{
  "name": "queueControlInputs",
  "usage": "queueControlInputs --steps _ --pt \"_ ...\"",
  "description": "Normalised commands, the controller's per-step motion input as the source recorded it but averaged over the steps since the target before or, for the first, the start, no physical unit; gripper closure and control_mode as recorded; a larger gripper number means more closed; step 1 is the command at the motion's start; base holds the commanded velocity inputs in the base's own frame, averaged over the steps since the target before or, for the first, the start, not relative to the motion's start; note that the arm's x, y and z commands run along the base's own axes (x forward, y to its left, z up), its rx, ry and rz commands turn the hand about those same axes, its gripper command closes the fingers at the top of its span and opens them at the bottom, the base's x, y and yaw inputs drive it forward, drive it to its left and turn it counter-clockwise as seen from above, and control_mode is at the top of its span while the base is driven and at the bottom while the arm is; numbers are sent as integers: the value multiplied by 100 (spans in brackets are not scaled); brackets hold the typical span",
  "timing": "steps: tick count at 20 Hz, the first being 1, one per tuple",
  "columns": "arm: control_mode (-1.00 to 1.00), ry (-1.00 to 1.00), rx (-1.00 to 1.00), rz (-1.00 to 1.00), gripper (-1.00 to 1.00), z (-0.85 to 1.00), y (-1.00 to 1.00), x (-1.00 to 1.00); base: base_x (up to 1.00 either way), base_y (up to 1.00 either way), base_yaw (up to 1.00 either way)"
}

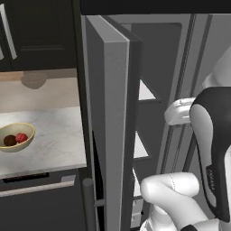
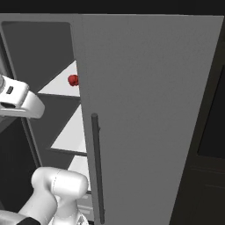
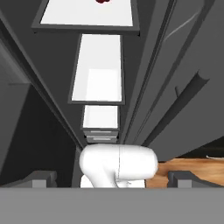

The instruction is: Take the bell pepper, bell pepper, and orange from the freezer and place them in the bowl on the counter.

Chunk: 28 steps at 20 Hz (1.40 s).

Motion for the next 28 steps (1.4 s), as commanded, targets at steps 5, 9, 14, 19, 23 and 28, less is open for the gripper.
queueControlInputs --steps 5,9,14,19,23,28 --pt "-100 0 3 0 -100 0 5 44 0 0 0" --pt "-100 -2 3 0 -100 -3 0 38 0 0 0" --pt "-100 -2 3 0 -100 -8 0 34 0 0 0" --pt "-100 0 2 0 -100 -7 0 33 0 0 0" --pt "-100 0 2 0 -100 -6 4 40 0 0 0" --pt "-100 -1 1 0 -100 -5 6 44 0 0 0"
